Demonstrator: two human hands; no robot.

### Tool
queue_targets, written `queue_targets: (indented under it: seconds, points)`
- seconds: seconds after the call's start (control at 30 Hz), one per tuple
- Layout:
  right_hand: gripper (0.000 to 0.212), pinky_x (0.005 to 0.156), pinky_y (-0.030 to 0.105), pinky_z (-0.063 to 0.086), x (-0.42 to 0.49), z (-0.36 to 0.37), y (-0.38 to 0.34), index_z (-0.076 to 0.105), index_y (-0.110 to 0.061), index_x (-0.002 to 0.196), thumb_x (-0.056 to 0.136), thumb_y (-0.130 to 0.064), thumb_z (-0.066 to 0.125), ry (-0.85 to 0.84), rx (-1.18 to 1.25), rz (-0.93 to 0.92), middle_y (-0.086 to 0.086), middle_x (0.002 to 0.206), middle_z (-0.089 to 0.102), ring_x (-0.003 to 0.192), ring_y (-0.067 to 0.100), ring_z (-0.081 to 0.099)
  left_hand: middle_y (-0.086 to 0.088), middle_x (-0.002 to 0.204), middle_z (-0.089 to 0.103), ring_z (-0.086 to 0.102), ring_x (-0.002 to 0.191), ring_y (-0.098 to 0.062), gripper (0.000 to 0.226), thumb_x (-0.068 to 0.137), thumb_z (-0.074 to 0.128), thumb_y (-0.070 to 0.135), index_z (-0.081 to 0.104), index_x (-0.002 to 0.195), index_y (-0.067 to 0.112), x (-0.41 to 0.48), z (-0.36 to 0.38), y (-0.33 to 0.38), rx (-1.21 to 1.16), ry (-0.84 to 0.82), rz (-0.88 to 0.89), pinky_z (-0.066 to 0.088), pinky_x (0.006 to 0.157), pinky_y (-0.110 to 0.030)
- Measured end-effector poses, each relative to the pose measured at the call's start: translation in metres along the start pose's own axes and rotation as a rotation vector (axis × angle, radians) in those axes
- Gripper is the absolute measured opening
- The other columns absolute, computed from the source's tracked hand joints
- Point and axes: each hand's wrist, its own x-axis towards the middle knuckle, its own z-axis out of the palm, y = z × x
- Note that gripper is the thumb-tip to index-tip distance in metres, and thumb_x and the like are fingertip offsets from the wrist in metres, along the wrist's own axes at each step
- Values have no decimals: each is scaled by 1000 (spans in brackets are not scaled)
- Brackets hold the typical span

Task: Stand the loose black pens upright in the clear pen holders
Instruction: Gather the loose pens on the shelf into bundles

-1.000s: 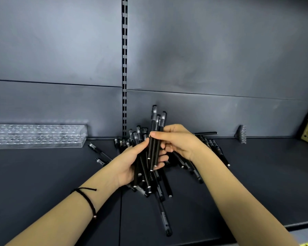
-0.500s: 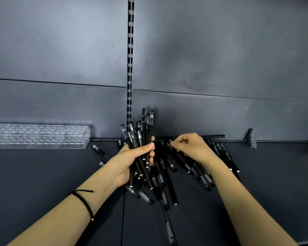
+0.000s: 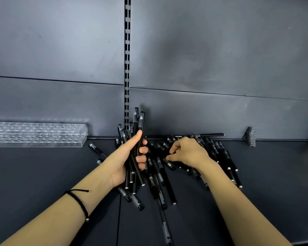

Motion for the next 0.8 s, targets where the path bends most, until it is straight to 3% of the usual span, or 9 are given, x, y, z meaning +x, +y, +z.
queue_targets:
  seconds: [0.17,0.27,0.37,0.43,0.5,0.57,0.63,0.73,0.8]
  points:
    - [28,78,31,52,-1,0,-8,71,-21,92,76,-44,76,16,-145,71,-5,93,68,88,18,65,1,69,60,56,52,-11,14,88,62,26,65,87,12,-3,-2,-1,71,-25,-2,49,46,-21]
    - [25,76,30,52,0,0,-8,72,-19,89,76,-40,76,4,-124,87,-4,93,69,88,18,66,1,72,61,56,56,-13,12,88,63,20,67,96,11,-2,-2,-3,66,-35,20,50,50,-23]
    - [19,75,31,53,1,0,-5,73,-16,84,79,-35,74,40,-20,94,-3,87,70,85,17,66,1,69,54,51,53,-12,27,80,70,24,64,102,11,1,-3,-3,22,-14,54,48,50,-22]
    - [21,74,31,53,3,0,-2,72,-13,79,79,-34,75,156,108,80,-3,80,70,79,17,65,1,66,51,49,51,-11,26,73,74,29,62,88,12,2,-5,-2,55,24,45,47,49,-21]
    - [21,62,26,52,2,-2,-3,73,-10,79,79,-31,77,210,405,61,-1,73,68,65,12,62,1,65,52,50,52,-11,22,74,75,30,60,74,14,1,-6,0,83,61,22,48,51,-20]
    - [19,45,17,38,-4,-5,-9,75,-10,84,80,-28,78,81,761,39,-3,61,58,48,6,48,-1,70,59,55,57,-12,18,74,73,27,62,73,13,1,-6,0,56,69,8,52,56,-20]
    - [19,42,16,29,-9,-4,-17,76,-11,89,82,-29,75,-95,941,-7,-4,53,48,46,4,40,-5,86,70,65,69,-14,19,74,72,22,70,87,8,1,-5,1,-34,81,3,58,65,-22]
    - [19,41,17,24,-16,1,-28,76,-10,90,84,-27,72,-252,1002,-86,-2,53,46,46,4,37,-9,116,70,70,95,-17,45,76,70,19,67,118,4,3,-6,0,-119,63,35,59,81,-26]
    - [18,39,16,24,-19,5,-33,76,-10,88,84,-27,72,-303,983,-115,3,61,50,45,3,37,-11,125,66,66,109,-21,50,79,69,24,65,125,7,3,-7,-1,-44,35,46,56,91,-32]
